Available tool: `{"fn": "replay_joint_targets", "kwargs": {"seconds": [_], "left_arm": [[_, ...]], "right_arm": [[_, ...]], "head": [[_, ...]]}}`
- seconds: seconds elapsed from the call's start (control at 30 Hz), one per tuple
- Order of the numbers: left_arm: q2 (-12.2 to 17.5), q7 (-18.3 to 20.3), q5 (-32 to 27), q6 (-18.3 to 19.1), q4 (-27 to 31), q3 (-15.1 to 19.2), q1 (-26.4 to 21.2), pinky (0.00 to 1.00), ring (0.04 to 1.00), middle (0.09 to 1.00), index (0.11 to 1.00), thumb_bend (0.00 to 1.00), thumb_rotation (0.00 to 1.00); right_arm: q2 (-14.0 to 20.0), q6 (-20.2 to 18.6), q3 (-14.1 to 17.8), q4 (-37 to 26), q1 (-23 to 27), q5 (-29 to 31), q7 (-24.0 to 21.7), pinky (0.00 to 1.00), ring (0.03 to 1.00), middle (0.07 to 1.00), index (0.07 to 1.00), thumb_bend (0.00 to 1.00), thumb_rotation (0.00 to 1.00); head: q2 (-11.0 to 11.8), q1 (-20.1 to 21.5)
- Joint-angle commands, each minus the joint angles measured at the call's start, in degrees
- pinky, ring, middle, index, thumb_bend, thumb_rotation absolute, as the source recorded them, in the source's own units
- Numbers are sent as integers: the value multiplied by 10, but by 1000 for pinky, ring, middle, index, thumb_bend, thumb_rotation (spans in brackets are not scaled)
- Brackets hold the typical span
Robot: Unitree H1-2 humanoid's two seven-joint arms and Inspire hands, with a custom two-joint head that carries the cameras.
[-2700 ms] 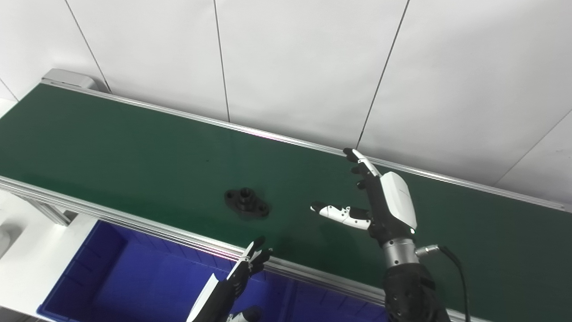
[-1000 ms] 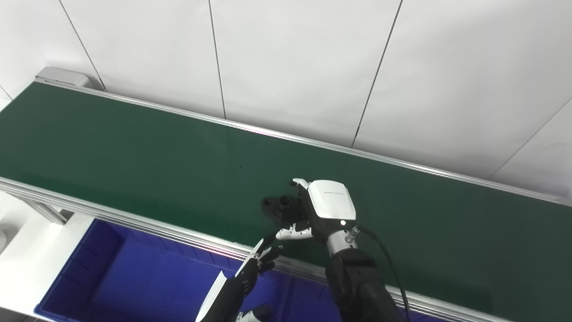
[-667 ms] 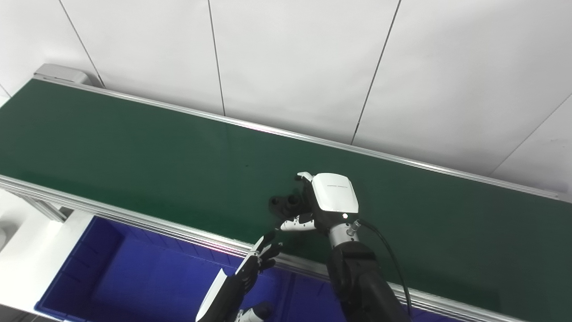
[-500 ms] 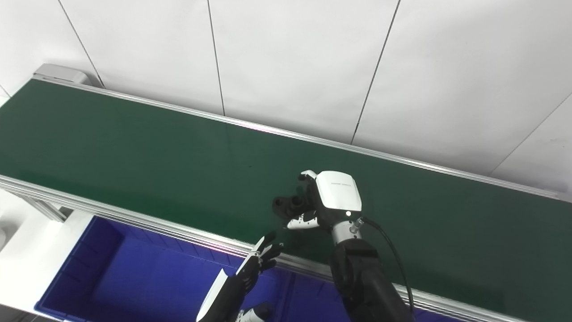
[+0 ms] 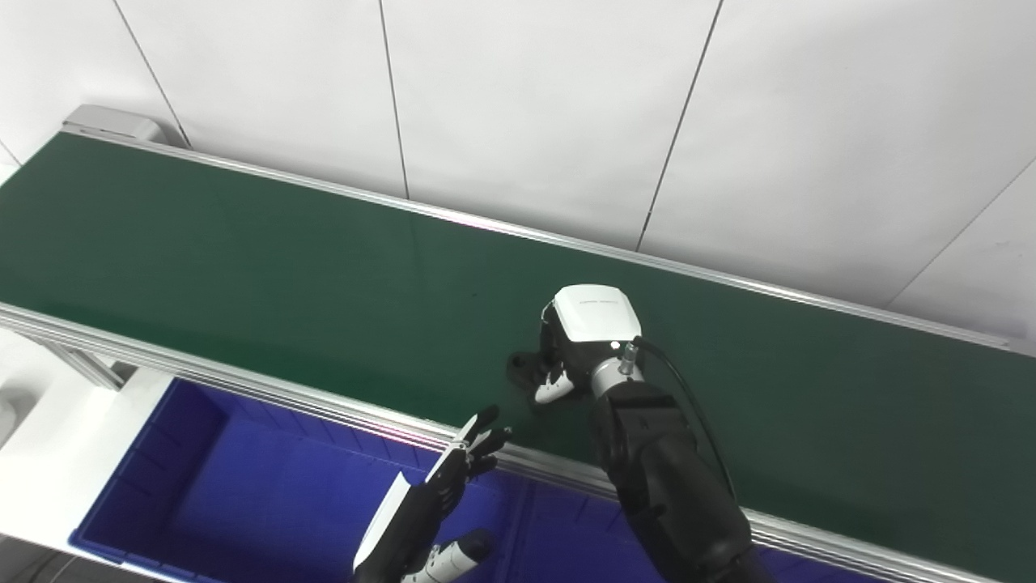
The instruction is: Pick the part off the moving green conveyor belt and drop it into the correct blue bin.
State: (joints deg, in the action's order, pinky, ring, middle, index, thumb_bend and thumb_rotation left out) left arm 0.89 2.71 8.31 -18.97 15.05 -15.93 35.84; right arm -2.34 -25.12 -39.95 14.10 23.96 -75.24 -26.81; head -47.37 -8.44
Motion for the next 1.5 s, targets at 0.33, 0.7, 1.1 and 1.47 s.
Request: {"fn": "replay_joint_targets", "kwargs": {"seconds": [0.33, 0.7, 1.1, 1.47], "left_arm": [[5, 1, -7, -4, 16, 4, 1, 883, 910, 893, 941, 762, 855], [23, 9, -25, -1, 19, 14, -1, 901, 903, 895, 962, 754, 871], [67, 31, -80, 25, 50, 43, 3, 887, 897, 877, 974, 755, 857], [107, 56, -125, 75, 102, 80, 6, 892, 899, 868, 980, 774, 847]], "right_arm": [[29, 2, 7, -2, -65, 18, 15, 138, 220, 471, 489, 530, 0], [46, 7, 32, -206, -97, 62, 54, 116, 181, 470, 482, 530, 0], [50, 8, 68, -413, -140, -2, -71, 124, 186, 465, 482, 529, 0], [24, 66, 76, -556, -299, -100, -179, 142, 213, 471, 486, 528, 0]], "head": [[2, 11], [-3, 58], [-35, 163], [-83, 242]]}}
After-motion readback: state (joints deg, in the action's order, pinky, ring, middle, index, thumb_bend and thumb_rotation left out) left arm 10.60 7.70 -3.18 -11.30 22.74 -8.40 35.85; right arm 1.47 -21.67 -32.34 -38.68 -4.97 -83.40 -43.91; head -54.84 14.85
